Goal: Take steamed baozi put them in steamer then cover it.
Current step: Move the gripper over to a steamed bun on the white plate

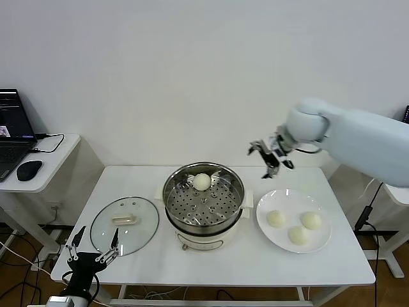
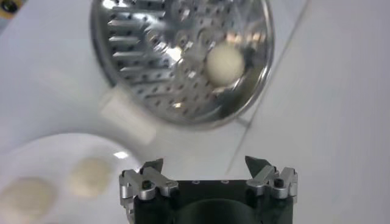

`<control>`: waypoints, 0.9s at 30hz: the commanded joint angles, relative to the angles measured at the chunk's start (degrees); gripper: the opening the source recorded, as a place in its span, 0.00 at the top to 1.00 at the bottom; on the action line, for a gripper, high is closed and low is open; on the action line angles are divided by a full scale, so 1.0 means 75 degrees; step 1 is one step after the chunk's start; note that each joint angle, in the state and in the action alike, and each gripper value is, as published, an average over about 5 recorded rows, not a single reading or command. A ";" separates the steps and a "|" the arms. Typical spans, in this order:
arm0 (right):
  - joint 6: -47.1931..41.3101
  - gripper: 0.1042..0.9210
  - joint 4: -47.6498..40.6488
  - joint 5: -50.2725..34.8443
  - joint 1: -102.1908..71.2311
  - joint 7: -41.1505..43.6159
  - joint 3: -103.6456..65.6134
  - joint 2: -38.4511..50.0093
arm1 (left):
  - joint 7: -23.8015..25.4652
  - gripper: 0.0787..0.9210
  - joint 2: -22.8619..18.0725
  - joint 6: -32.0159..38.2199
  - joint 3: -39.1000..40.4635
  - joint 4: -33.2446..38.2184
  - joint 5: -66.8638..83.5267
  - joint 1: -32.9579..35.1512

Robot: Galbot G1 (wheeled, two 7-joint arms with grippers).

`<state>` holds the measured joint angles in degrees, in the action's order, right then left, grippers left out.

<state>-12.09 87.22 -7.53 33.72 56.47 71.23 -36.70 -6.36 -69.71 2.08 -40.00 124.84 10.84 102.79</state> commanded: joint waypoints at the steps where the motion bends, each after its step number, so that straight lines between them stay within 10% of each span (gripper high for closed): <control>1: -0.0671 0.12 0.0650 0.0139 -0.0652 0.0173 -0.0119 0.1512 | 0.0000 0.12 0.0032 -0.0003 0.0005 -0.0007 -0.0004 0.0008; 27: -0.0281 0.12 -0.1793 0.1471 -0.4259 -0.0369 -0.2336 -0.0519 | 0.0013 0.12 -0.0011 -0.0048 -0.0347 -0.0145 0.0059 0.0052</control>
<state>-14.13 76.91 2.58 6.44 53.83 56.19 -37.62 -6.28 -69.82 1.70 -42.42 123.83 11.32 103.18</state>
